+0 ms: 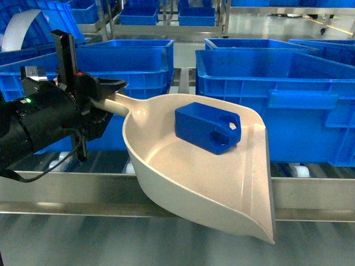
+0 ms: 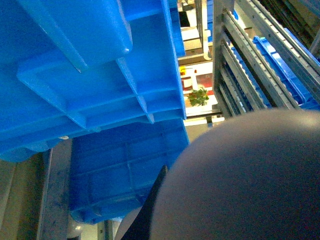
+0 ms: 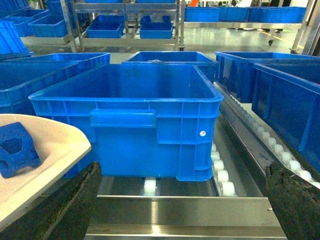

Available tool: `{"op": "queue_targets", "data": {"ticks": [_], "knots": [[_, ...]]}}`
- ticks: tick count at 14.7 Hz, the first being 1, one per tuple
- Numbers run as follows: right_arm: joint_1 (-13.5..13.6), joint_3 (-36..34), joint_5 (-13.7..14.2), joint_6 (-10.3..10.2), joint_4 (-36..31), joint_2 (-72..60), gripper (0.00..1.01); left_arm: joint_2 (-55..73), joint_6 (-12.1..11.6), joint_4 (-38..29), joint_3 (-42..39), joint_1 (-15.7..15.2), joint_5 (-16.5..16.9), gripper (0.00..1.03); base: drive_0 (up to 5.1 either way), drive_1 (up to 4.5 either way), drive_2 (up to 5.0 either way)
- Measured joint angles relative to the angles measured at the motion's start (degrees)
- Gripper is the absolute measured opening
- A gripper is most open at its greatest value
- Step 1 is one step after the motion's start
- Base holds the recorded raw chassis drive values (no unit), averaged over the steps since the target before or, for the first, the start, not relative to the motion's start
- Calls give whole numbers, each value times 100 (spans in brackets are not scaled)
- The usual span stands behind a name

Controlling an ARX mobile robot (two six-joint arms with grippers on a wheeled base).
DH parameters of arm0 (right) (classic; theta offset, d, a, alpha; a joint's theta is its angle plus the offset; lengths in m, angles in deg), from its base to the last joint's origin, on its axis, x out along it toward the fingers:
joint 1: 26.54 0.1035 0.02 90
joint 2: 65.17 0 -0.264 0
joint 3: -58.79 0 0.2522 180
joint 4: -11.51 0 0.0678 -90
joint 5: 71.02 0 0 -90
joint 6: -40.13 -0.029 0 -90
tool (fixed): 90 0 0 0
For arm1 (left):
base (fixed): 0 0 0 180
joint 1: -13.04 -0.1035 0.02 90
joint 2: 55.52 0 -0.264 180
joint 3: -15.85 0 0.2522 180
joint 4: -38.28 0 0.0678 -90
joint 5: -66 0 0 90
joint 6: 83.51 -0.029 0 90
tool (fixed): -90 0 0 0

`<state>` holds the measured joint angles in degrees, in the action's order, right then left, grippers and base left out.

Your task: Place part in tray to right shelf

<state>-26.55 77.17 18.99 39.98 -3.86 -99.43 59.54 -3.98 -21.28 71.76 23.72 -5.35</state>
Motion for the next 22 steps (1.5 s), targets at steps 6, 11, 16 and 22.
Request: {"op": "queue_targets", "data": {"ticks": [6, 11, 16, 22], "knots": [[0, 0, 0, 0, -2, 0, 98, -1340, 107, 546, -197, 190, -1412, 13, 0, 0, 0], [0, 0, -2, 0, 4, 0, 98, -1912, -31, 1641, 721, -457, -1784, 13, 0, 0, 0], [0, 0, 0, 0, 2, -2, 98, -286, -1008, 5746, 4841, -846, -4669, 13, 0, 0, 0], [0, 2, 0, 0, -2, 0, 98, -949, -3477, 4898, 4594, -479, -5434, 13, 0, 0, 0]]}}
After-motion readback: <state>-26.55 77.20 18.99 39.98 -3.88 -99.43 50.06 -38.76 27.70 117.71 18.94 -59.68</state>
